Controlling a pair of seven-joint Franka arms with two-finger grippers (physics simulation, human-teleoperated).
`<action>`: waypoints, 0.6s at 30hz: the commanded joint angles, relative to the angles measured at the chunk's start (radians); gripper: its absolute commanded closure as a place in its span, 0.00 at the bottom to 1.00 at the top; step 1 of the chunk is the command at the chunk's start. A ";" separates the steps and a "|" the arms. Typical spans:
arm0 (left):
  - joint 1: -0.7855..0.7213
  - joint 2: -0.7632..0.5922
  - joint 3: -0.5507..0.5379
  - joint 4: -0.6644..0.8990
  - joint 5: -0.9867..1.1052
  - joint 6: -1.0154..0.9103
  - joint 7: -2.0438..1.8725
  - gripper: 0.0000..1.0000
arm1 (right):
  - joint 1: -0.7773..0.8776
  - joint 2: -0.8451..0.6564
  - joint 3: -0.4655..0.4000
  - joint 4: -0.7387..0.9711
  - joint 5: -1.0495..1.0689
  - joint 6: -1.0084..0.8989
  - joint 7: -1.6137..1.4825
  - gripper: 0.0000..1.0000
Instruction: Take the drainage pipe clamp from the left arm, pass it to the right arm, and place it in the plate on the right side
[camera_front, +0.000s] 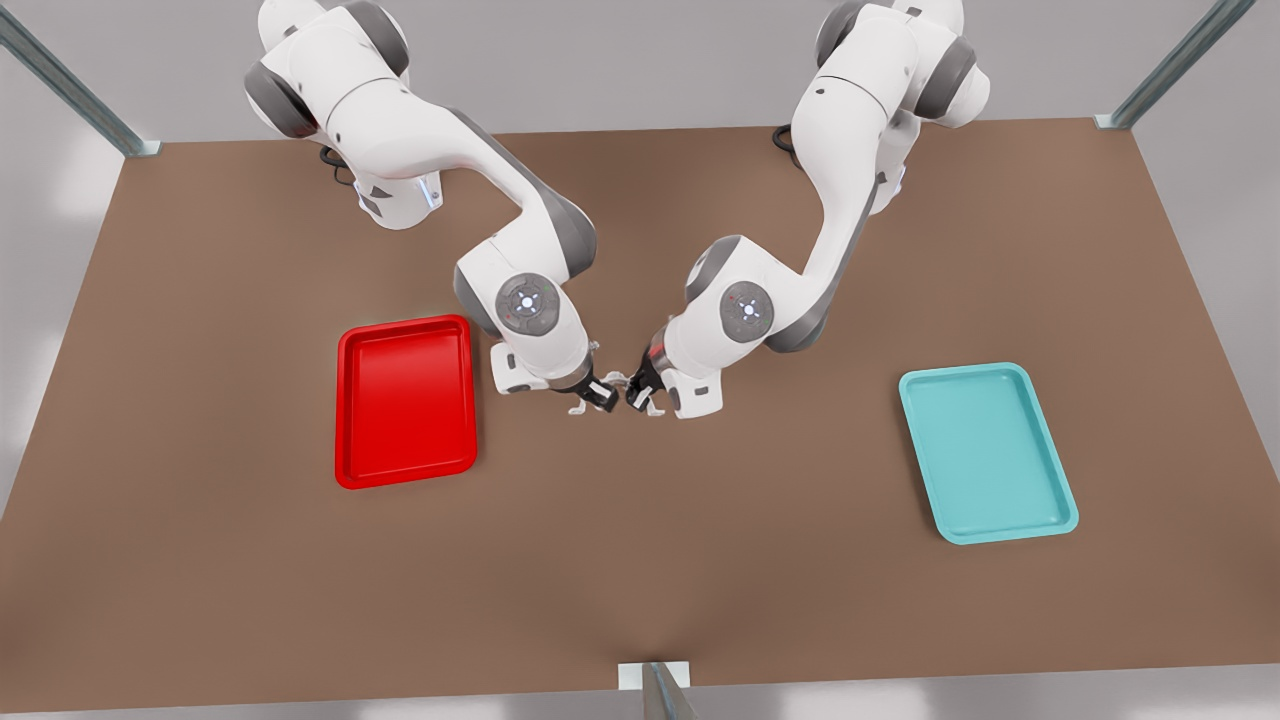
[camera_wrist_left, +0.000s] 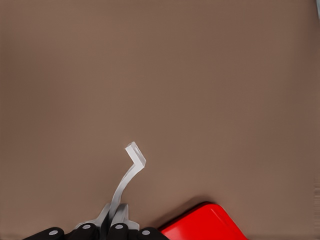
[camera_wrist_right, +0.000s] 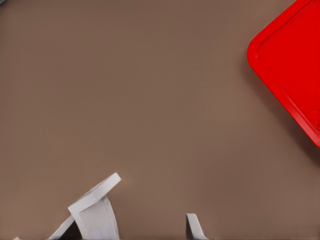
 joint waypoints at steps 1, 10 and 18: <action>0.000 -0.002 0.000 0.001 -0.002 0.004 -0.006 0.79 | 0.000 -0.001 0.000 -0.004 -0.001 0.001 0.136 0.35; 0.005 -0.013 0.000 0.004 0.001 0.003 -0.010 0.00 | 0.002 -0.001 0.000 -0.004 -0.001 0.002 0.136 0.79; 0.094 -0.158 0.005 0.007 0.016 -0.241 0.120 0.00 | -0.054 -0.014 0.000 -0.036 -0.022 -0.031 0.038 0.79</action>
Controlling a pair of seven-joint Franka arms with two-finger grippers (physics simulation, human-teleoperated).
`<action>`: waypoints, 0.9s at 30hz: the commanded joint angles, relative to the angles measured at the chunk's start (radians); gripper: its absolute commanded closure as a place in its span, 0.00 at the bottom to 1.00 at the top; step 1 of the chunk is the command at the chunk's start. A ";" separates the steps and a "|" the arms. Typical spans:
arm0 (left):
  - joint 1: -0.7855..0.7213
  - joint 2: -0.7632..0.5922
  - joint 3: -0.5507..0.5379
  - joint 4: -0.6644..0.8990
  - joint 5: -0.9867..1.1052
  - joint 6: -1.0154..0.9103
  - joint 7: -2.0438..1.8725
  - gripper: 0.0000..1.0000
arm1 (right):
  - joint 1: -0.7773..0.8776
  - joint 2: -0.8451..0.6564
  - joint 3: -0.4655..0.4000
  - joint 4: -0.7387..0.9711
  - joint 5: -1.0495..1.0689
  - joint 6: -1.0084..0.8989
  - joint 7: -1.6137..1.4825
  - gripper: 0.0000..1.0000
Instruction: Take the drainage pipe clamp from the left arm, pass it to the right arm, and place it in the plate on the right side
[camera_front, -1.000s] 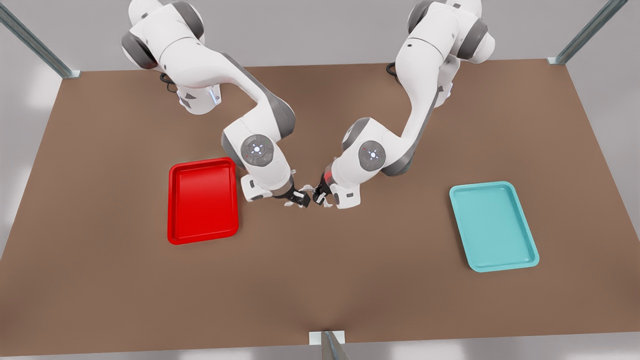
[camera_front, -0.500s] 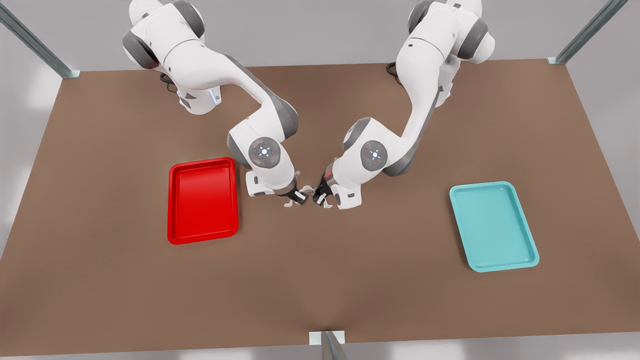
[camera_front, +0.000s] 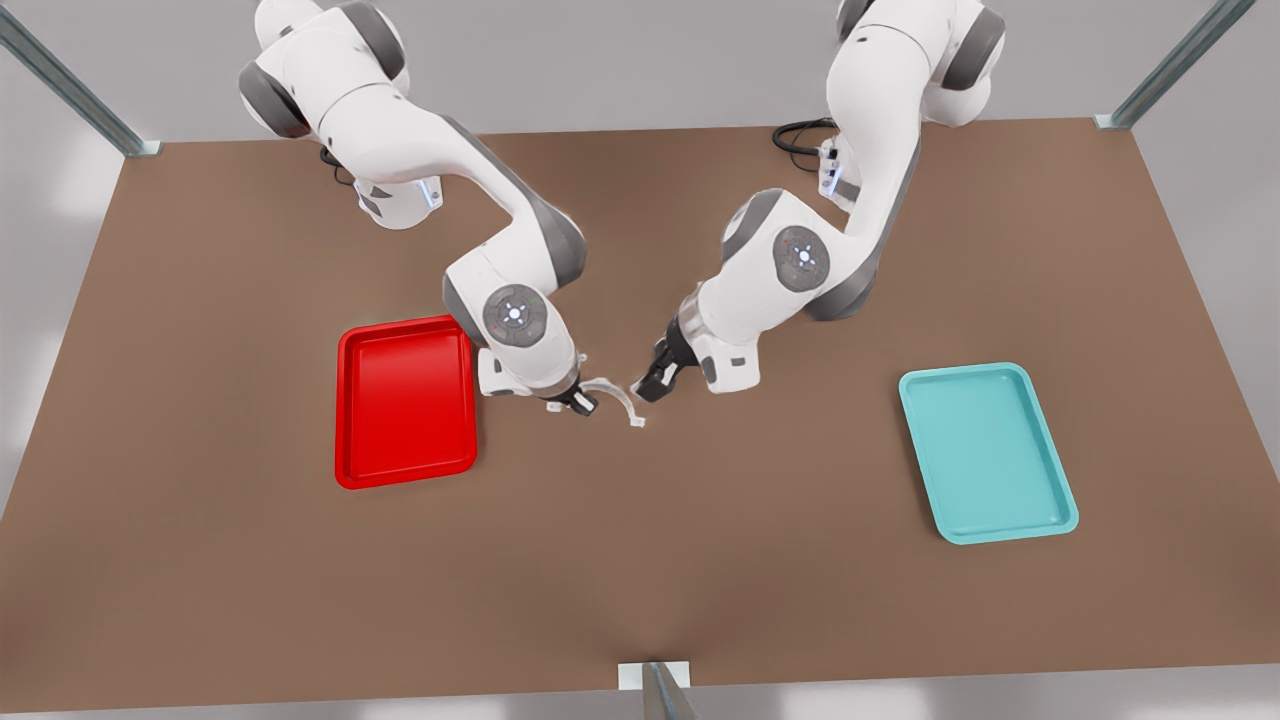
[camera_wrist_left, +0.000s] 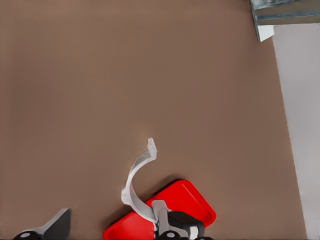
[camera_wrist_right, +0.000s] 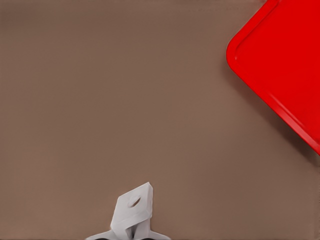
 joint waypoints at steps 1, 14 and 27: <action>0.093 -0.025 0.003 0.001 0.007 -0.281 0.257 0.00 | -0.036 -0.017 0.000 -0.027 -0.007 -0.033 -0.092 0.79; 0.604 -0.277 -0.149 -0.032 0.487 -0.508 1.379 0.00 | -0.742 -0.248 0.215 -0.499 -0.001 -0.030 -1.043 0.79; 0.602 -0.171 -0.157 -0.020 0.464 -0.368 1.530 0.00 | -0.812 -0.020 0.224 -0.536 -0.157 0.131 -1.072 0.79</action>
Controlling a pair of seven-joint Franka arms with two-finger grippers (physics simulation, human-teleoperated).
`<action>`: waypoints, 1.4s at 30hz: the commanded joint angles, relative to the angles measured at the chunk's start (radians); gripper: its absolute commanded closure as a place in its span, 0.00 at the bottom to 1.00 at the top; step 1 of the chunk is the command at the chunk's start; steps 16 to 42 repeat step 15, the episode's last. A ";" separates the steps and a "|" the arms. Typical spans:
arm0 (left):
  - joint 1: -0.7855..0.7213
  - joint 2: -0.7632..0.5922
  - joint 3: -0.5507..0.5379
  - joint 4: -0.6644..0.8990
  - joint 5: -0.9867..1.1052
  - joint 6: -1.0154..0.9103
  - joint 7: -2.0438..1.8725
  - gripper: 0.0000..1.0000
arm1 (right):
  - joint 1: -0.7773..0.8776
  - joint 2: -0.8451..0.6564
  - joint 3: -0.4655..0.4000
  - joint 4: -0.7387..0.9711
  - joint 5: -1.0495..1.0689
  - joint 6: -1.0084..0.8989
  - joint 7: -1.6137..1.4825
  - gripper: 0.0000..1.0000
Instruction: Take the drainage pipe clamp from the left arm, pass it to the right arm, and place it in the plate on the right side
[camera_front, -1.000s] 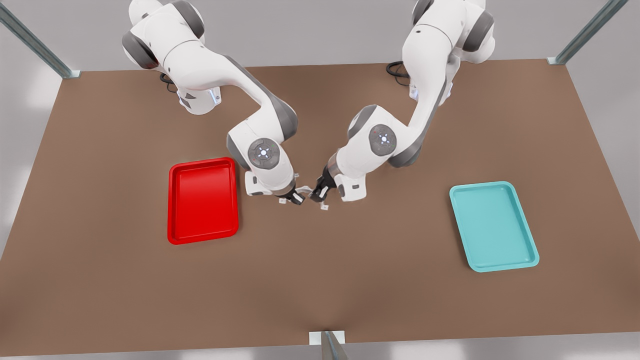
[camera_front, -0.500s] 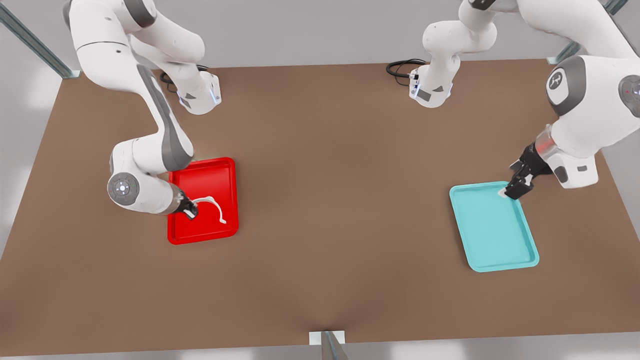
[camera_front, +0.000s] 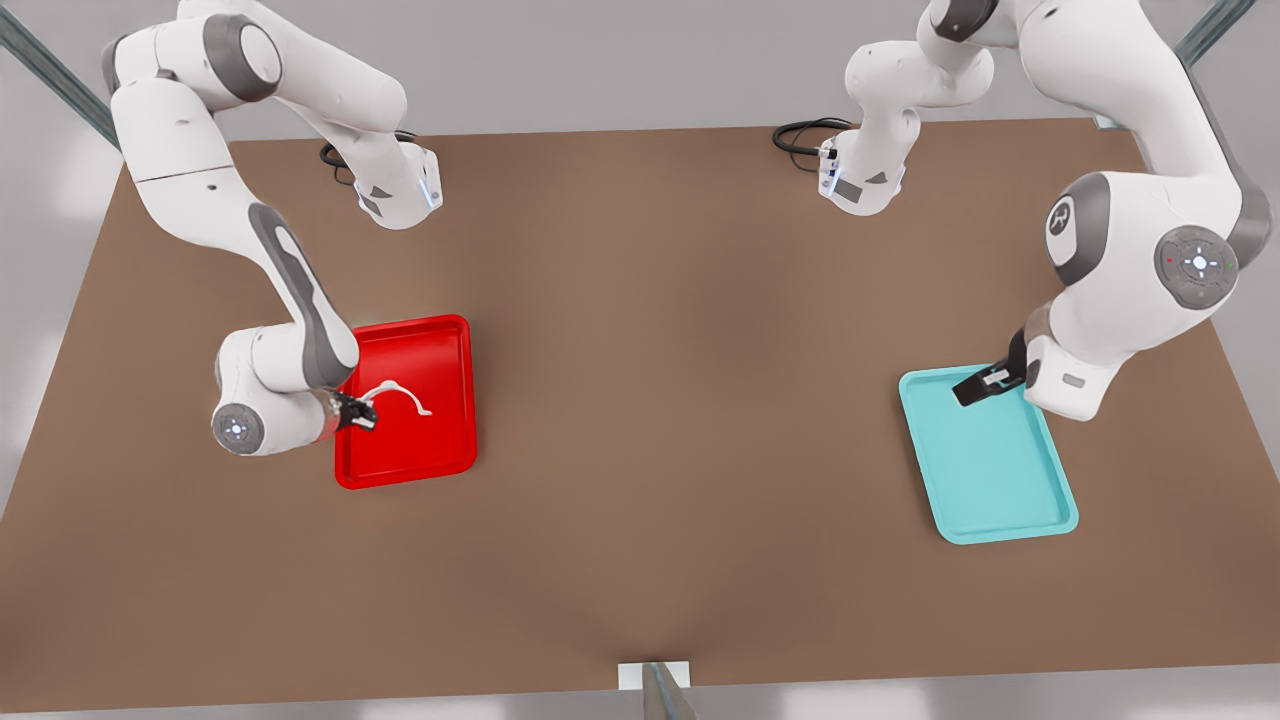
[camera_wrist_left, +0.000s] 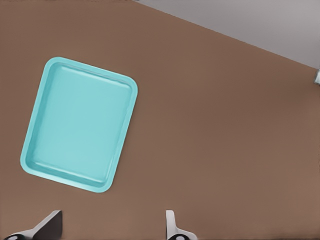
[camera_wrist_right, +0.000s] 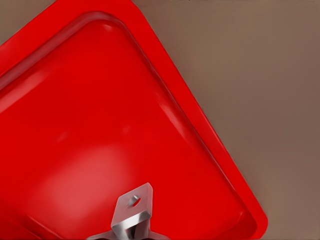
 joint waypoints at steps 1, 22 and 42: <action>0.000 0.000 0.000 0.001 -0.010 0.029 0.453 0.00 | 0.004 0.014 0.002 0.005 -0.054 0.055 -0.303 0.44; -0.017 -0.008 -0.001 0.001 -0.030 0.027 0.455 0.00 | 0.479 -0.418 -0.418 0.456 0.097 -0.442 -0.505 0.00; -0.017 -0.008 -0.001 0.001 -0.030 0.027 0.455 0.00 | 0.479 -0.418 -0.418 0.456 0.097 -0.442 -0.505 0.00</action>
